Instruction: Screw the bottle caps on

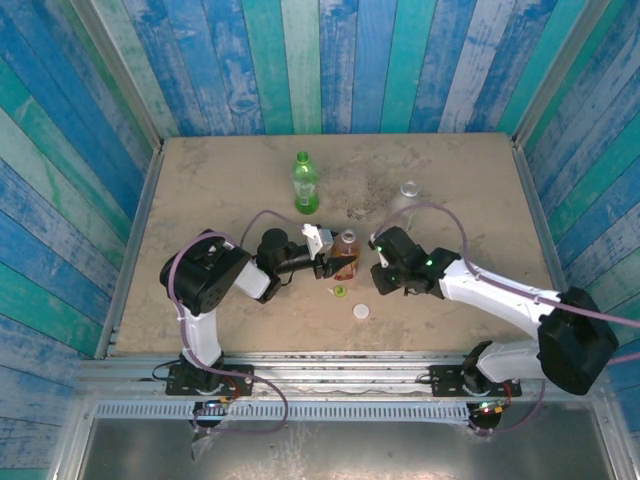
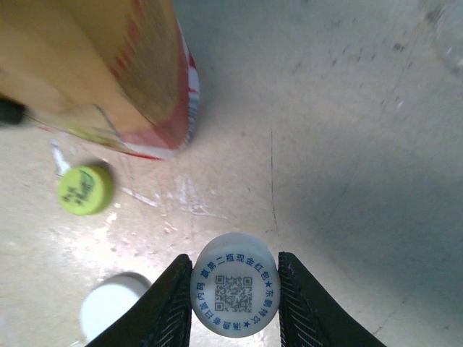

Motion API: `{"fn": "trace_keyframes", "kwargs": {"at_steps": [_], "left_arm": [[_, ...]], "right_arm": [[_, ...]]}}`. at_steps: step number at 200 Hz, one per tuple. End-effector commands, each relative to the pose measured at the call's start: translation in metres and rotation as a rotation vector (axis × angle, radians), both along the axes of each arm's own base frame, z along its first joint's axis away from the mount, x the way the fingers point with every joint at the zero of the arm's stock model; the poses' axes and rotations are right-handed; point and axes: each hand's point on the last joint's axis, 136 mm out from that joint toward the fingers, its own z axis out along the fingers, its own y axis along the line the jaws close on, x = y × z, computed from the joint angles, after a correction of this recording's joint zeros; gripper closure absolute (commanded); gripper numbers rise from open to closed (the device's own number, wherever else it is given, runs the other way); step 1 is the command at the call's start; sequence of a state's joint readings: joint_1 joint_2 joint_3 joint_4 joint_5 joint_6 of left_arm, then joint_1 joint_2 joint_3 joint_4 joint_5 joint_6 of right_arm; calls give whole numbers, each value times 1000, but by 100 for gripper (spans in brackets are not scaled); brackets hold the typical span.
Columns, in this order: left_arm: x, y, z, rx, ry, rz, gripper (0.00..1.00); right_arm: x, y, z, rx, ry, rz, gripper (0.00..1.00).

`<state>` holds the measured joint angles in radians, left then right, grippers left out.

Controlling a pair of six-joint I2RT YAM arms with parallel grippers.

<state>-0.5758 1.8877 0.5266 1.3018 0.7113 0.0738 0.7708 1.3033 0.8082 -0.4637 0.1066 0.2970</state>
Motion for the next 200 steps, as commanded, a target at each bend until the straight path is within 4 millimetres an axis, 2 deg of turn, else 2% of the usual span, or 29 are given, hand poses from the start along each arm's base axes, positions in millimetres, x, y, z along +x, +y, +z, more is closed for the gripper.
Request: {"fn": "trace_keyframes", "kwargs": {"at_steps": [1,54,97,117,146,200], "left_arm": [[-2,7,-40,105,113,16,40],[-3,6,-44,114,123,11,40],[-4,5,-46,116,130,1,41],[-4,5,-46,114,133,-4,41],[-5,6,-47,114,135,-4,42],[-4,6,-49,119,138,1,42]], "right_arm": [[-13,-6,16,-41,54,13,67],[-6,25,75,-15,-15,96,67],[6,48,107,-16,-87,148,67],[13,57,114,-23,-112,172,67],[23,68,111,-52,-116,197,67],[43,68,106,-98,-140,148,67]]}}
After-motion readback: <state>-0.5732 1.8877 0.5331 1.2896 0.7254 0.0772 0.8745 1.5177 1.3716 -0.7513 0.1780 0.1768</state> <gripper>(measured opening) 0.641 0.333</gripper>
